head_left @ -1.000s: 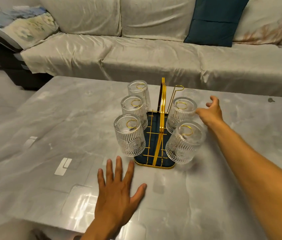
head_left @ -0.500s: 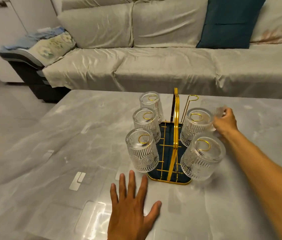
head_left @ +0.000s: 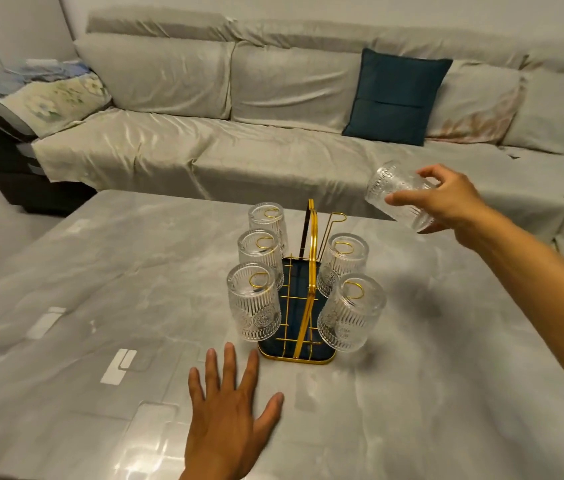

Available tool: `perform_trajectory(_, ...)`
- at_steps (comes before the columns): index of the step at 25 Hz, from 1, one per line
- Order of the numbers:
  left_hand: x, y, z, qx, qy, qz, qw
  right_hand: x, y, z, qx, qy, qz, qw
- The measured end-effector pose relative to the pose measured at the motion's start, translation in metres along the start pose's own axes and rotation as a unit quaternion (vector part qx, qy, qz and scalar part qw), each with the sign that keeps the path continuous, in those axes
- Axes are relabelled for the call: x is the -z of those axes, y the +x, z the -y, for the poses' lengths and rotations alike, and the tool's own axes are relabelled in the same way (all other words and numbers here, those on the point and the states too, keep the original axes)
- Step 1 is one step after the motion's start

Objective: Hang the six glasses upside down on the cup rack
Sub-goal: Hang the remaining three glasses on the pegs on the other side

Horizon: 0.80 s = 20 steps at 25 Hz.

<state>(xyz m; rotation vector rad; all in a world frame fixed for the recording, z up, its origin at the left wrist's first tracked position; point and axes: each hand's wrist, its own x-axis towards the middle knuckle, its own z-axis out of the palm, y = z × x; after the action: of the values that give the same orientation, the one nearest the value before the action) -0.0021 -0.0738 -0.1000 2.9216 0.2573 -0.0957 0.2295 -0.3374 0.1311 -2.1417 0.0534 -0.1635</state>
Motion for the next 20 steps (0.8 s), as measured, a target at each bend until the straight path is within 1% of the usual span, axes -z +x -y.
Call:
perform_trajectory(2,0.001,-0.001,-0.001,-0.004,-0.003,0.010,1.000,-0.004,0.000,0.014,0.006,-0.034,0.000,0.999)
perform_trajectory(6,0.004,0.000,-0.002,0.002,0.000,0.024,1.000,-0.021,0.008,0.029,0.028,-0.066,-0.017,0.997)
perform_trajectory(9,0.001,0.003,-0.001,0.002,0.010,0.037,0.999,-0.031,0.013,0.030,0.044,-0.066,-0.015,0.997)
perform_trajectory(11,0.000,0.006,-0.001,0.007,0.005,0.032,0.999,-0.039,0.015,0.028,0.063,-0.073,-0.016,0.995)
perform_trajectory(14,-0.005,0.009,0.001,0.003,0.009,0.031,0.999,-0.052,0.016,0.026,0.097,-0.115,-0.011,0.989)
perform_trajectory(18,-0.003,0.006,-0.001,-0.008,0.009,-0.017,1.000,-0.067,0.015,0.019,0.121,-0.170,-0.008,0.978)
perform_trajectory(19,0.004,0.004,-0.004,-0.008,-0.018,0.006,1.000,-0.070,0.015,0.016,0.120,-0.177,-0.007,0.977)
perform_trajectory(20,0.007,0.004,-0.006,-0.009,-0.032,0.005,0.999,-0.074,0.015,0.014,0.115,-0.178,-0.005,0.977)
